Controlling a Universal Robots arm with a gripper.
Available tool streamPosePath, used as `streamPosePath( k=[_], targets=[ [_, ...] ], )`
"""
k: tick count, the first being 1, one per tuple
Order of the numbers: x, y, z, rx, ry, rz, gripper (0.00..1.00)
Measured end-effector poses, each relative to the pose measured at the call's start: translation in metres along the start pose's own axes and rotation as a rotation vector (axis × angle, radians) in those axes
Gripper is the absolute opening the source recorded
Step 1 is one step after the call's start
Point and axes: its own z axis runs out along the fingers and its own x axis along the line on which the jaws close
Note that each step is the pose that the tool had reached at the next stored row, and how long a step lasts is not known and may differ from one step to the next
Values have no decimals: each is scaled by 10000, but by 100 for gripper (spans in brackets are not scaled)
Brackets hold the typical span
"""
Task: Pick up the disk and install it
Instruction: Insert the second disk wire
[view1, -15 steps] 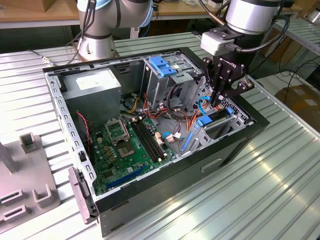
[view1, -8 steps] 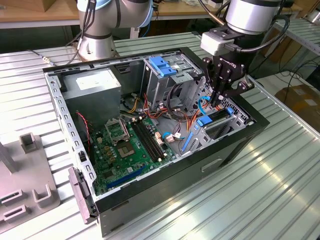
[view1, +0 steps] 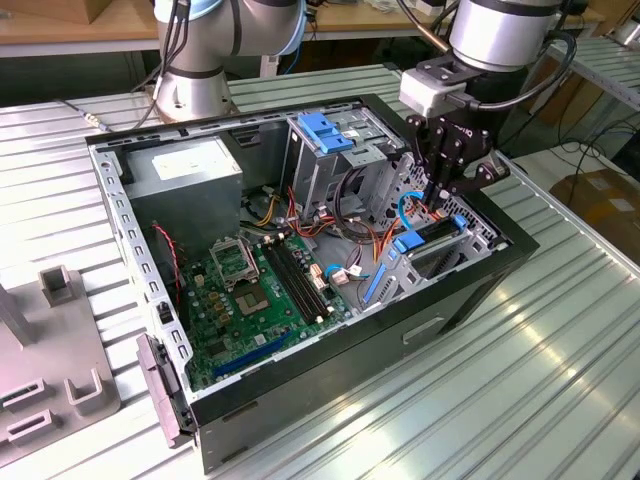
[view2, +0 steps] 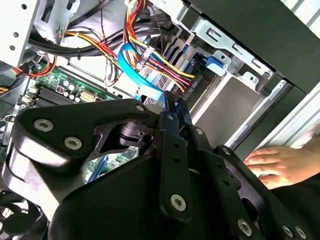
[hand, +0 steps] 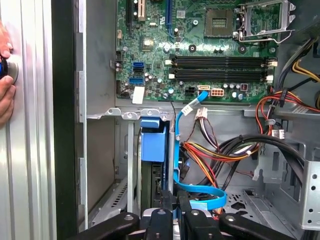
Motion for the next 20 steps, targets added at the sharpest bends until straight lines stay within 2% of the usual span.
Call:
streamPosePath(
  k=[3, 8, 13, 20],
  targets=[
    [0, 29, 3, 96, -29, 13, 16],
    [24, 49, 23, 151, -28, 25, 16],
    [60, 78, 40, 235, -42, 35, 16],
    [123, 116, 76, 415, -60, 56, 16]
  ],
)
